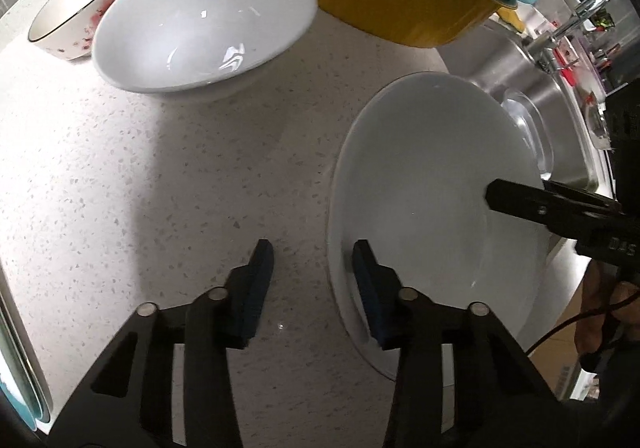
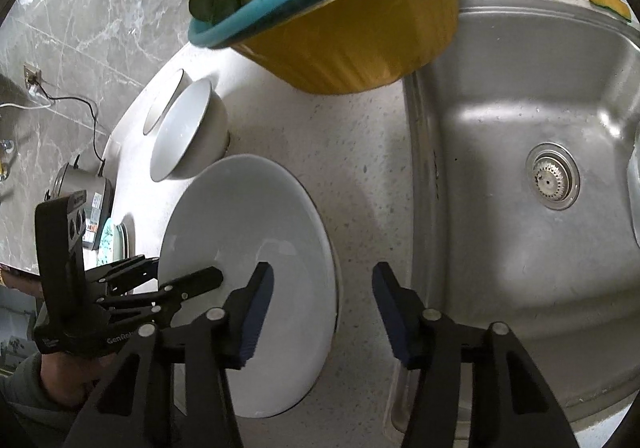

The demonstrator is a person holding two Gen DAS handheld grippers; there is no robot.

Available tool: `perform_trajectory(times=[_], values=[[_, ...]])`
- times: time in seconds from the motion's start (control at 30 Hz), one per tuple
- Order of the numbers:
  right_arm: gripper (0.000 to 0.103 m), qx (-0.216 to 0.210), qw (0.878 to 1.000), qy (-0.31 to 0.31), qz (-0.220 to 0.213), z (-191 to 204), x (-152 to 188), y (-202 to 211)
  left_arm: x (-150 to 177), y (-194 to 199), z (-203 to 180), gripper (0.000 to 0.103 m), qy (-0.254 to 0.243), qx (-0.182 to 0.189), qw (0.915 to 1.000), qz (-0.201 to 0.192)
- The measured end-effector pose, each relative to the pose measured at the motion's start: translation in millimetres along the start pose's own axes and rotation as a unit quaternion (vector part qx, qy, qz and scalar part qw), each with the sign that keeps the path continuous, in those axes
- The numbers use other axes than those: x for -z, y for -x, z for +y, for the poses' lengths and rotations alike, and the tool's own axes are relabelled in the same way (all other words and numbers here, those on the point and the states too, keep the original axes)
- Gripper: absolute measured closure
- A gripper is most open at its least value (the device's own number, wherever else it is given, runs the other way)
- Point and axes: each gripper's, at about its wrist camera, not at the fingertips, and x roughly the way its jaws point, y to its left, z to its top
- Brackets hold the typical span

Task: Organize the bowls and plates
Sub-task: 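Reach both tools to the large white plate by the sink and grip its rim, then carry the white plate across the counter, set it down, open both tools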

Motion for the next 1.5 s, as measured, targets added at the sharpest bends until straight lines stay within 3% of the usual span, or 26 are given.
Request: perform_trajectory(times=[0.03,0.17,0.2,0.63,0.93,1.5], values=[[0.057,0.003,1.000,0.000,0.002,-0.1,0.0,-1.3,-1.3,-1.6,-4.1,0.076,-0.003,0.003,1.0000,-0.001],[0.088,0.021,1.000,0.001,0.014,0.3,0.2,-7.4,-4.3,-5.6,-19.4,0.092,-0.024,0.013,0.9996,-0.004],[0.091,0.024,1.000,0.001,0.018,1.1,0.4,-8.7,-4.8,-5.3,-20.7,0.093,-0.026,0.012,0.9996,-0.005],[0.093,0.047,0.998,0.012,0.025,16.3,7.9,-13.7,-0.5,-0.1,-15.8,0.096,-0.011,0.015,0.9997,-0.018],[0.094,0.034,0.999,0.012,0.036,34.2,13.8,-16.3,20.2,24.7,10.3,0.097,0.014,0.012,0.9992,-0.035],[0.094,0.020,0.997,0.042,0.063,133.0,24.6,-46.1,86.7,90.6,126.0,0.097,0.056,0.011,0.9972,-0.048]])
